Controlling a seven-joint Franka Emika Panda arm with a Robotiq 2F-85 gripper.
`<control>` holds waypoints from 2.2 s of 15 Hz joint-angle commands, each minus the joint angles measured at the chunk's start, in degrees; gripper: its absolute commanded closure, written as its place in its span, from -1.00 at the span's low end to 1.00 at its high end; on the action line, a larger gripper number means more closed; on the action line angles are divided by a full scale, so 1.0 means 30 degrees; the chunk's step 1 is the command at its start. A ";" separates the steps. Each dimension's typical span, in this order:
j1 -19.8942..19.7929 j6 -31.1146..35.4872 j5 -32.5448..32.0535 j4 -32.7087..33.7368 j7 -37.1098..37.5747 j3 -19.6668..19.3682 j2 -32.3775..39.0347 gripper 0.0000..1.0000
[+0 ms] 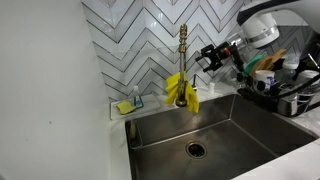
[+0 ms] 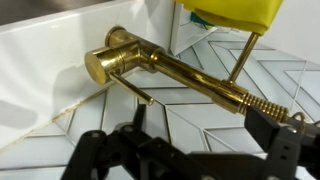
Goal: Turn the faucet on then rinse the container under it then close the the faucet
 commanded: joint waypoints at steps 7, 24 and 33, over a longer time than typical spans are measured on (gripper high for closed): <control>-0.0978 -0.2880 -0.4028 -0.3291 -0.1279 -0.1733 -0.6174 -1.00; -0.2554 -0.8515 -0.4618 -1.1287 -0.3033 -0.4399 -1.5466 -1.00; -0.2285 -0.9103 -0.4753 -1.1502 -0.3287 -0.4918 -1.5896 -1.00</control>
